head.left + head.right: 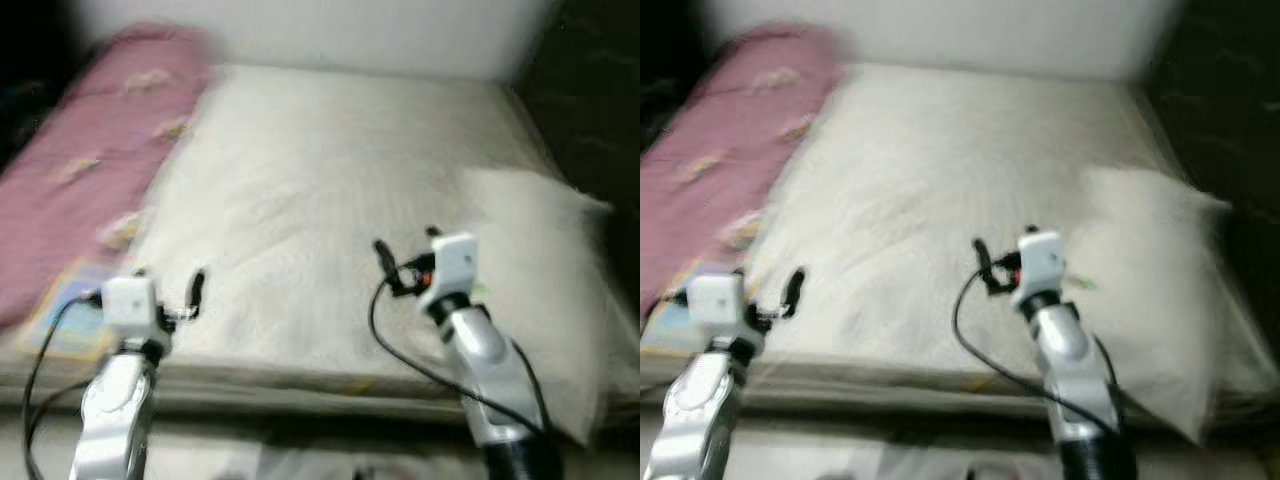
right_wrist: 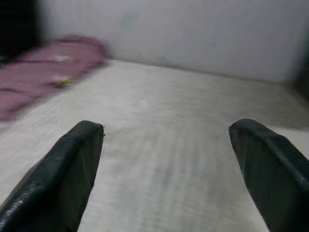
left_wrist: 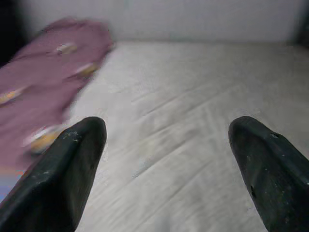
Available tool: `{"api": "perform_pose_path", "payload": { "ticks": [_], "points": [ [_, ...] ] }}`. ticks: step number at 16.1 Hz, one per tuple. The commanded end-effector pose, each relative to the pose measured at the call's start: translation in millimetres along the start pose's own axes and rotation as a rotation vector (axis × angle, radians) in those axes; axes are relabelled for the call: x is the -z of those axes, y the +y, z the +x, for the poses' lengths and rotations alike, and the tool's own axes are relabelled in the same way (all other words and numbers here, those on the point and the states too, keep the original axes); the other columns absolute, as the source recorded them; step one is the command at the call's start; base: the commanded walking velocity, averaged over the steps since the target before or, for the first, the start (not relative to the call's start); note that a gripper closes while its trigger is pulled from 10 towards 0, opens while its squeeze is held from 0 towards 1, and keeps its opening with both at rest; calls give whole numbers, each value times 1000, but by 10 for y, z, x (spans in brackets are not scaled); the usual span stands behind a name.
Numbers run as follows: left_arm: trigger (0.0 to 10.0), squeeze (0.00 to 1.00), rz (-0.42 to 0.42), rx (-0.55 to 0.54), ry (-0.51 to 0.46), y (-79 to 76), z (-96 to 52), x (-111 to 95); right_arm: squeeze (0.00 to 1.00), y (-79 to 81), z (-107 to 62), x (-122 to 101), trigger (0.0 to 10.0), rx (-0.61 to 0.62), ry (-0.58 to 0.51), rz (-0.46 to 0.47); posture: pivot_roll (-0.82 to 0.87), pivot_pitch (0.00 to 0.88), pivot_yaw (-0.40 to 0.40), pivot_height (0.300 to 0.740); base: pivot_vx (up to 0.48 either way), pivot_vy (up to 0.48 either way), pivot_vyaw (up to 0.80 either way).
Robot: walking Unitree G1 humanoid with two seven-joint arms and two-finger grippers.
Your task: Clean up the room
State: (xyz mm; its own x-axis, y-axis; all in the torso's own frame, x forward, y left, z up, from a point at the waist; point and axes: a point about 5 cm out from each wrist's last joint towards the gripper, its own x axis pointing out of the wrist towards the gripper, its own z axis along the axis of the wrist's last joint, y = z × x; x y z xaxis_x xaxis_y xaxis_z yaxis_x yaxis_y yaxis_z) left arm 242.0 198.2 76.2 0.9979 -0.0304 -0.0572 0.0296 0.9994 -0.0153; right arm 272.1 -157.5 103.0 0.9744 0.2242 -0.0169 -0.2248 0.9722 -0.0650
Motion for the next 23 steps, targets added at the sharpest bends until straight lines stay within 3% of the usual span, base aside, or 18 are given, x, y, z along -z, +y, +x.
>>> {"api": "perform_pose_path", "payload": {
  "ticks": [1, 8, 23],
  "points": [
    [10000, 0, 1, 25, 8, -78, -20, 19, 0, -49, -15, 56, 10000, 24, 32, 13, -18, 0, -25, 740, 0, 0, 0],
    [10000, 0, 26, 24, 3, -78, -3, 9, 0, -54, -10, 56, 10000, 34, 32, 18, -20, 0, -21, 740, 0, 0, -229],
    [10000, 0, 22, 25, 3, -99, -9, 13, 0, -38, -20, 39, 10000, 11, 23, -11, -23, 0, -25, 740, 0, -315, 0]
  ]
}}
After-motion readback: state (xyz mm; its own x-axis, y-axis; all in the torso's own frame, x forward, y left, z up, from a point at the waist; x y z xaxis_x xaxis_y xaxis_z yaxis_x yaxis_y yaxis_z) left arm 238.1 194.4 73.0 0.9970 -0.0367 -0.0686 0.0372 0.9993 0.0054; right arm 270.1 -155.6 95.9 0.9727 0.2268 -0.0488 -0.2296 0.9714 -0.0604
